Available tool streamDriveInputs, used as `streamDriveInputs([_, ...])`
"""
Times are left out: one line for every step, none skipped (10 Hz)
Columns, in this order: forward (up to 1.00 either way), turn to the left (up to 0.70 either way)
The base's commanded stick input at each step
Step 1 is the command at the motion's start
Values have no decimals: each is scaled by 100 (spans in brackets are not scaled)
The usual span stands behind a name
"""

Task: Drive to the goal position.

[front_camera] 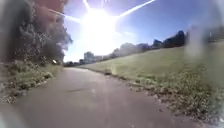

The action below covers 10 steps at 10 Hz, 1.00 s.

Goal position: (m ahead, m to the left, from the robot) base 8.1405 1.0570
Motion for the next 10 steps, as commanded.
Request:
streamDriveInputs([45,27])
streamDriveInputs([45,27])
streamDriveInputs([45,27])
streamDriveInputs([45,27])
streamDriveInputs([70,14])
streamDriveInputs([70,14])
streamDriveInputs([70,14])
streamDriveInputs([70,14])
streamDriveInputs([70,14])
streamDriveInputs([70,14])
